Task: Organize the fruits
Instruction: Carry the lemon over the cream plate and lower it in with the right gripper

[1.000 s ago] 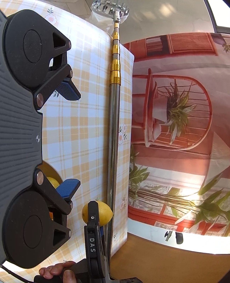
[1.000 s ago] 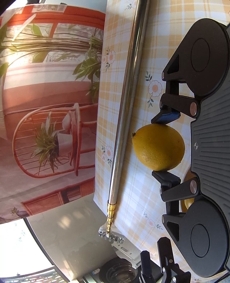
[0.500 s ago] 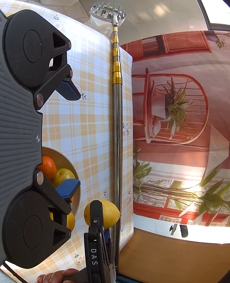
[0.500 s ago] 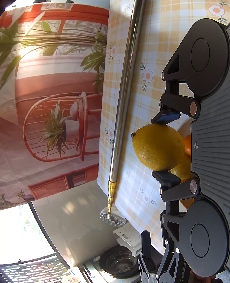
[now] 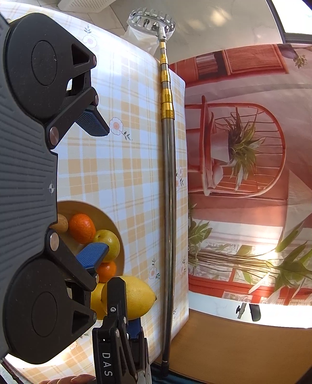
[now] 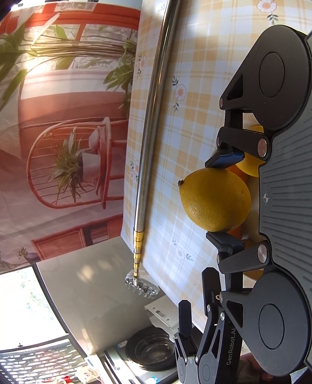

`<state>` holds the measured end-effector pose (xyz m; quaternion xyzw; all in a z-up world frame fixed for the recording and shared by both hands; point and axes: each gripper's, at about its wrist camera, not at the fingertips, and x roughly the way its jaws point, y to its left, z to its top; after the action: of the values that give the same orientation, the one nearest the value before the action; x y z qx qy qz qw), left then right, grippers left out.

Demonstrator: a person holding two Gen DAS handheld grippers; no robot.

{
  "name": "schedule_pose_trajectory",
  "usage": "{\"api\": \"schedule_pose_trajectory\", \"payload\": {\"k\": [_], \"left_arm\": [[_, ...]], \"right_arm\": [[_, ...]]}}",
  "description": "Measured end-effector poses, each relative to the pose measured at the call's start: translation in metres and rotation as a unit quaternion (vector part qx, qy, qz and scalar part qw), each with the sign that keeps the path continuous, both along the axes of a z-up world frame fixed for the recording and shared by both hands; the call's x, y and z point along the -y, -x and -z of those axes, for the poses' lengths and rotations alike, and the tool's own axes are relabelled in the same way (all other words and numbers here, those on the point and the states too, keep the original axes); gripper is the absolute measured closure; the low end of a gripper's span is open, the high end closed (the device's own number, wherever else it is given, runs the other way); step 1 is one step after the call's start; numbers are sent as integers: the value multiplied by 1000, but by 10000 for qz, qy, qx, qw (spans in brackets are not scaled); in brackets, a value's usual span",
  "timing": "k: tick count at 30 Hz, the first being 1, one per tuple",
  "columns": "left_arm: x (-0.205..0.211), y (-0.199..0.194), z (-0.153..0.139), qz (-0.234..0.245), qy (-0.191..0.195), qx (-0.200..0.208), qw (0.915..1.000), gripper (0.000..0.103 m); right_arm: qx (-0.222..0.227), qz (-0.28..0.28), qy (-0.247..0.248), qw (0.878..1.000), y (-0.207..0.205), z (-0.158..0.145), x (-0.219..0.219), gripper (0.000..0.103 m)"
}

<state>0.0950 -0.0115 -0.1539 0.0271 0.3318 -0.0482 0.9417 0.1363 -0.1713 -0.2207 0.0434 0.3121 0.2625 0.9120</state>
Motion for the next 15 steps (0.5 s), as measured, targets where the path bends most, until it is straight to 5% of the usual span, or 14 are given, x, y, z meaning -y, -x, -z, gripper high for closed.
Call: {"api": "schedule_pose_trajectory", "payload": {"k": [15], "left_arm": [[-9,2,3,-186,33,-31,9998,6]], "right_arm": [[-445,-552,242,9972,7,26,-36,51]]}}
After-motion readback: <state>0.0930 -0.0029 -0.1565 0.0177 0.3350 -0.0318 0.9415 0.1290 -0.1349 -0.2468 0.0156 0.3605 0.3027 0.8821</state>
